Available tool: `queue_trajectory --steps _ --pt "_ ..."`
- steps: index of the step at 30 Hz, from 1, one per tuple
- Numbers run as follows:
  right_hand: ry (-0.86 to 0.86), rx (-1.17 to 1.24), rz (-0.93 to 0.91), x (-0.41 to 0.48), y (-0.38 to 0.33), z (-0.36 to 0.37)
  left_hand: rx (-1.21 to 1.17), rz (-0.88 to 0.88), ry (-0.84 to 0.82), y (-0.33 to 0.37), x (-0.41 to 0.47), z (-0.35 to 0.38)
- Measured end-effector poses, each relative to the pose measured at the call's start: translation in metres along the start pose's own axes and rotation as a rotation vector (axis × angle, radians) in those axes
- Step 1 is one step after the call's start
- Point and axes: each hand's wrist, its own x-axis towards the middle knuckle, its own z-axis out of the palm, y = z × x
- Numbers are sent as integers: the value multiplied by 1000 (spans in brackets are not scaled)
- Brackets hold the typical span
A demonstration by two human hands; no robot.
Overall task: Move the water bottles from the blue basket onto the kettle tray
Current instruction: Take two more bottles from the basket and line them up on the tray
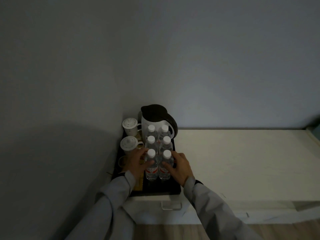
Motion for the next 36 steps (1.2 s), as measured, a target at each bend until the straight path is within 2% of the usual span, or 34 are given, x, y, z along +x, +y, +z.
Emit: queue_trajectory --steps 16,24,36 --pt "-44 7 -82 2 2 -9 7 -29 10 -3 -1 1" --pt "-48 -6 -43 2 -1 -8 -91 -36 -11 0 -2 1" --pt "-37 11 -25 -2 -1 -9 -71 -14 -31 0 -1 -2"
